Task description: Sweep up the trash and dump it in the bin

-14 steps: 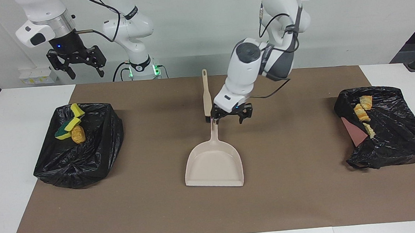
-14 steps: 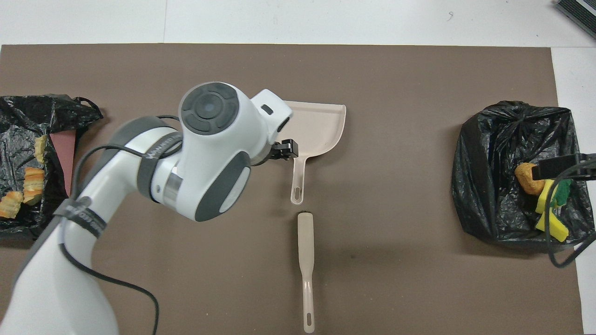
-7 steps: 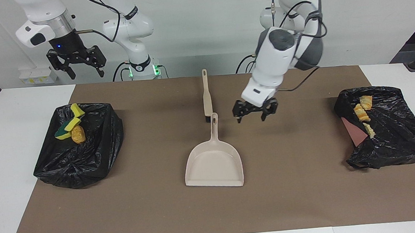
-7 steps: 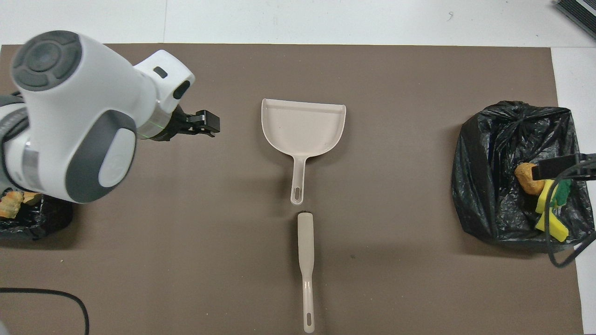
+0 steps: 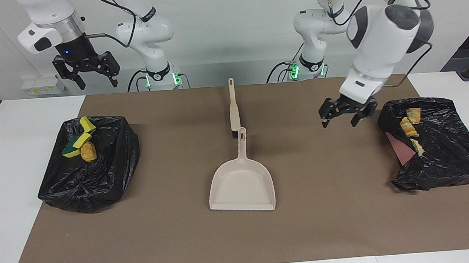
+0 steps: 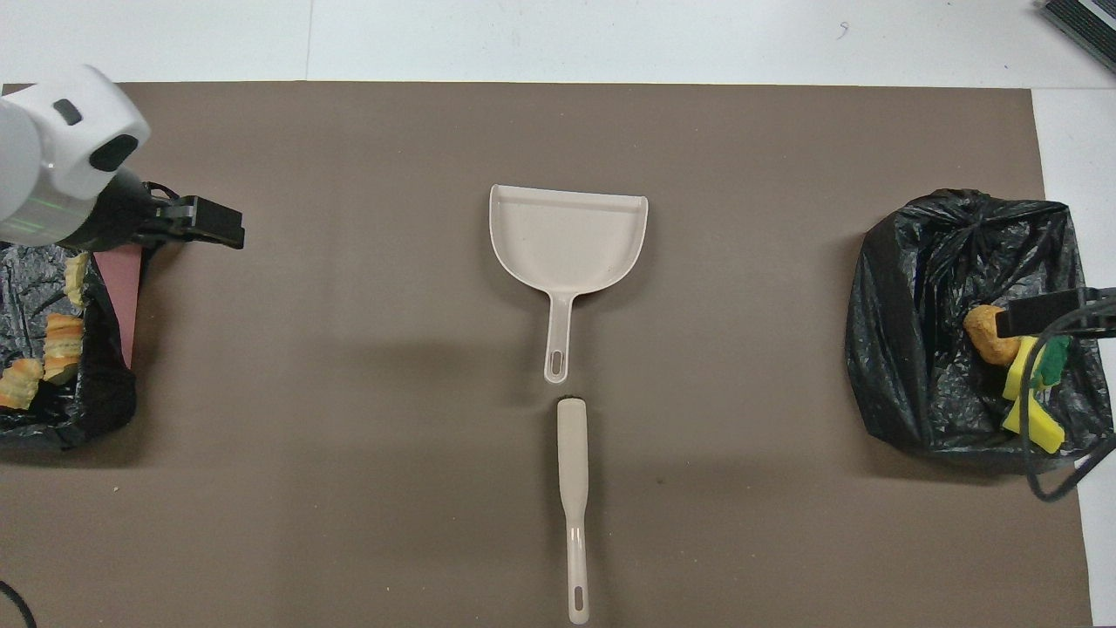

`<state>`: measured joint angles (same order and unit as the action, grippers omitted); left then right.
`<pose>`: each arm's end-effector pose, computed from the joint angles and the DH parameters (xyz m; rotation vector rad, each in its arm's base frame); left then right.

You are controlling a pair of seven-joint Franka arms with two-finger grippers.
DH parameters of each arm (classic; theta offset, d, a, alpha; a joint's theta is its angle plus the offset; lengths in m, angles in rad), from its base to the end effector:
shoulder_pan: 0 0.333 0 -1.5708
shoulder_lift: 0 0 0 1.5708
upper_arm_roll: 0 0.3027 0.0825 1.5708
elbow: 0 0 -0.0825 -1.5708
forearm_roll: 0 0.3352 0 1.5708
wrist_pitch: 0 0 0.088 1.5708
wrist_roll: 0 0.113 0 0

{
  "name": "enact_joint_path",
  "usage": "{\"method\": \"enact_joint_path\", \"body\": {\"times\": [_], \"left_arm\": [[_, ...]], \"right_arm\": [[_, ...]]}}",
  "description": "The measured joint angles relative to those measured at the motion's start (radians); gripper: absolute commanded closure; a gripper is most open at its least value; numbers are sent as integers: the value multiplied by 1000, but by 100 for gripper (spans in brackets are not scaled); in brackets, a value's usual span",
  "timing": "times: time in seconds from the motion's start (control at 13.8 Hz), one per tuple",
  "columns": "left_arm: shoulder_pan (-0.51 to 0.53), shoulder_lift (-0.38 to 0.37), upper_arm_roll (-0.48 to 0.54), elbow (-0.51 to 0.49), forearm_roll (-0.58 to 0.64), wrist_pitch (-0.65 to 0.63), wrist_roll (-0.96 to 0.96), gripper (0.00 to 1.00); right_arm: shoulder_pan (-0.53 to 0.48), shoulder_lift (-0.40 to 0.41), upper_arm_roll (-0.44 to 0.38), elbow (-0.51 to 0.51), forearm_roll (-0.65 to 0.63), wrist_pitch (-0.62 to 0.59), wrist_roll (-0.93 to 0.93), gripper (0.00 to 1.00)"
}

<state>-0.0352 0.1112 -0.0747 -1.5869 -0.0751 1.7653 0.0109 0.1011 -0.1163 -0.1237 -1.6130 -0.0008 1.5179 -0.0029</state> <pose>0.5500 -0.0656 0.5576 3.0500 -0.1649 0.0967 0.4654 -0.0146 0.6388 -3.1280 0.0298 -0.0320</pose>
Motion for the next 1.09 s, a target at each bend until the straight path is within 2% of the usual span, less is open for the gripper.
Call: {"method": "enact_joint_path", "body": {"times": [0.22, 0.8, 1.09], "left_arm": [[41, -28, 2, 0, 1, -46, 48, 0], [43, -121, 17, 1, 26, -176, 74, 0], [43, -130, 21, 29, 26, -238, 75, 0]], "right_arm": [[0, 0, 0, 0, 0, 0, 0, 0], [0, 0, 0, 0, 0, 0, 0, 0], [0, 0, 0, 0, 0, 0, 0, 0]]}}
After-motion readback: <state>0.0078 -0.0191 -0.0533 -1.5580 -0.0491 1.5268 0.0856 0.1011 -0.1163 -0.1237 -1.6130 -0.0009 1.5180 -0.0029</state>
